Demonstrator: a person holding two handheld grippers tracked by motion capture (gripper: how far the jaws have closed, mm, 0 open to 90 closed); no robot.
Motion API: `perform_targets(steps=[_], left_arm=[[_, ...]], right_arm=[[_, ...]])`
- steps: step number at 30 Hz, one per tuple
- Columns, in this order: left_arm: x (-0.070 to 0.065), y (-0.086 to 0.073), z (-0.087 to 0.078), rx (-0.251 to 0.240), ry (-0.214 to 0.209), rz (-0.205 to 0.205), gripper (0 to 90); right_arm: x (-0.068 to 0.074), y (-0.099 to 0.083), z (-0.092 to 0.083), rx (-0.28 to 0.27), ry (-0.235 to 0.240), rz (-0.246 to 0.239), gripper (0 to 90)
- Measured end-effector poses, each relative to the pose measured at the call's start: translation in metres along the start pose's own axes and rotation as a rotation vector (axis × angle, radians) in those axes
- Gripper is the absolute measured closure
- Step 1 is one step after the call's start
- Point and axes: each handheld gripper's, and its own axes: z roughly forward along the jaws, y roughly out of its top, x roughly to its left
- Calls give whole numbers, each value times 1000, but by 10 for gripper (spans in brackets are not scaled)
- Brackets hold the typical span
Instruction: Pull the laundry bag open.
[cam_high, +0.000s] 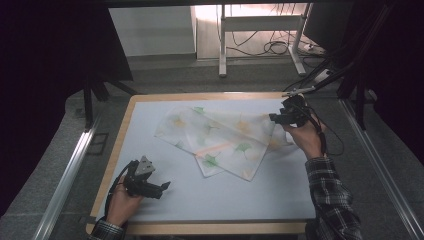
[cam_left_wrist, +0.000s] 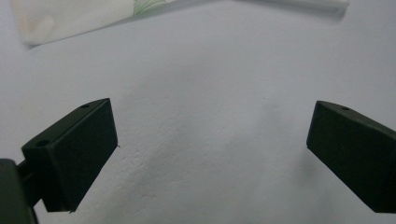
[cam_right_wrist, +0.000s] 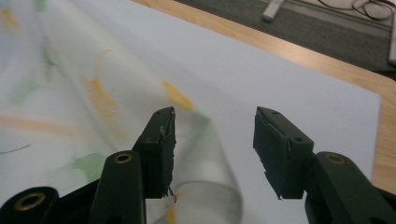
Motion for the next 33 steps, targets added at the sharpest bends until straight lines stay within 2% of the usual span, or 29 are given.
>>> perform_targets(steps=[2,3,4,5,9,14,15,16,18,19,20,22,24,27,29,30,31,32,33], left_arm=[[0,0,0,5,-2,-2,13],[0,0,0,5,-2,-2,12],[0,0,0,5,-2,-3,12],[-1,1,0,6,0,-1,12],[-1,1,0,6,2,-1,10],[-1,2,-1,1,-7,-22,8],[-1,2,-1,1,-7,-22,8],[-2,2,-1,0,-10,-27,8],[-2,2,0,0,-11,-29,6],[-2,2,0,0,-11,-29,6],[-2,3,0,-2,-12,-32,6],[-2,3,0,-1,-12,-30,6],[-3,3,0,0,-10,-28,6],[-3,3,0,-1,-12,-29,4],[-4,3,0,-5,-15,-32,0],[-4,4,0,-5,-15,-32,0],[-4,4,0,-6,-16,-31,0],[-5,4,1,-8,-18,-34,0],[-5,4,1,-8,-18,-34,0]], right_arm=[[7,-1,-6,-8,36,-9,504],[7,-1,-6,-8,36,-9,504],[14,-3,-10,-10,68,-16,525],[26,-8,-12,4,113,-45,544],[51,-26,-12,13,184,-97,564],[79,-58,-1,27,272,-131,562],[79,-58,-1,27,272,-131,562],[87,-68,4,37,303,-138,559],[96,-80,10,52,332,-154,552],[96,-80,10,52,332,-154,552],[104,-90,16,72,356,-169,532],[107,-94,18,83,367,-176,516],[116,-104,25,122,376,-211,476],[120,-109,30,147,385,-225,467],[122,-113,36,173,367,-252,474],[123,-115,37,171,357,-262,512],[124,-115,36,167,337,-273,588],[124,-115,35,169,300,-297,668],[124,-115,35,169,300,-297,668]])
